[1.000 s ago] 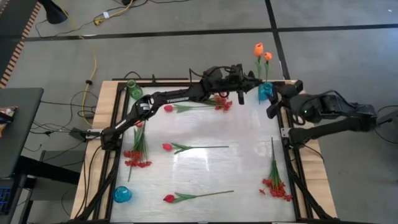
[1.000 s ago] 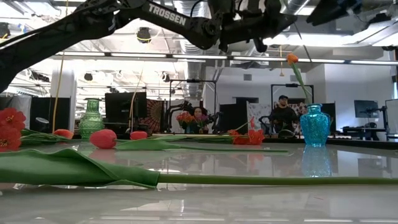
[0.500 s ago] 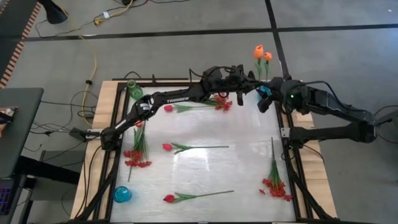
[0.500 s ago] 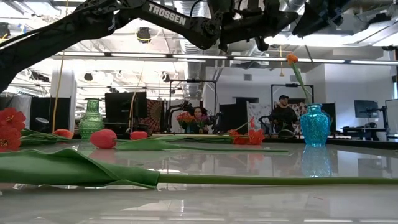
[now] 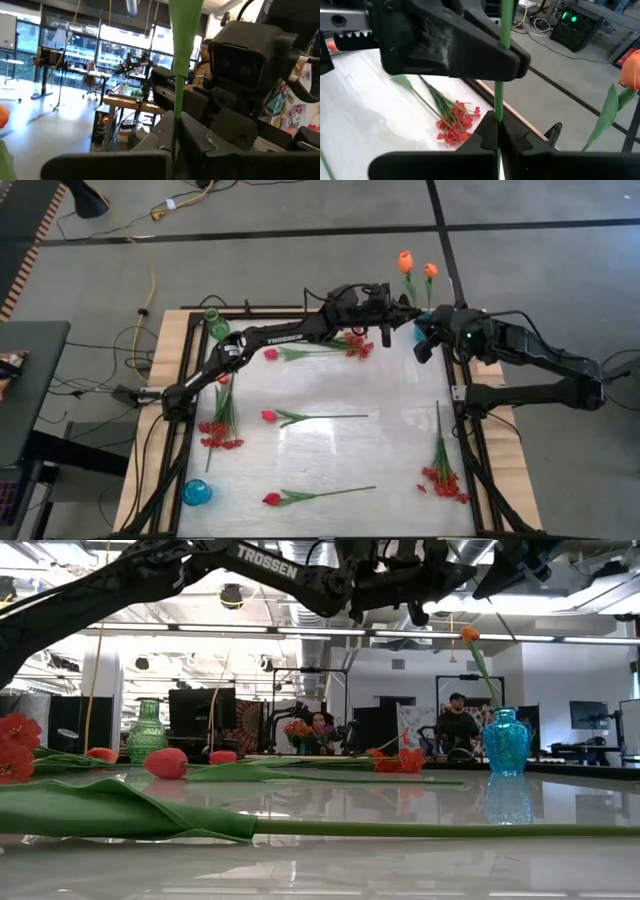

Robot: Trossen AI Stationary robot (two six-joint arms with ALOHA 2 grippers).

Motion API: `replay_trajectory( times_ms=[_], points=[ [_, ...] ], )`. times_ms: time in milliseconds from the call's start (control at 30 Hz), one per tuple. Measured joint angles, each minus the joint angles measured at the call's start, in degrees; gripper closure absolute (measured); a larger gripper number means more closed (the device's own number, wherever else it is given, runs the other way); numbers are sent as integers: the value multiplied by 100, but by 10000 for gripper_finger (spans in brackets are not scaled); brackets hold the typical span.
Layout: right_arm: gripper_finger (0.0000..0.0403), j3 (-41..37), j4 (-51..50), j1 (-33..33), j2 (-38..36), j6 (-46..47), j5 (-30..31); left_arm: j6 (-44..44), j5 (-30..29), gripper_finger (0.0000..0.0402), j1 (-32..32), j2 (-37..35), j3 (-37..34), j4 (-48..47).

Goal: Sort flowers into vase by color
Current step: Put the right orange tulip into the top blue vase

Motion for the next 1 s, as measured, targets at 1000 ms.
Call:
replay_trajectory(
  times_ms=[1000],
  points=[
    [379,-3195,4183,-2466,-1594,-204,272,-1479,3226,259,799,-146,-4,-2219]
  ],
)
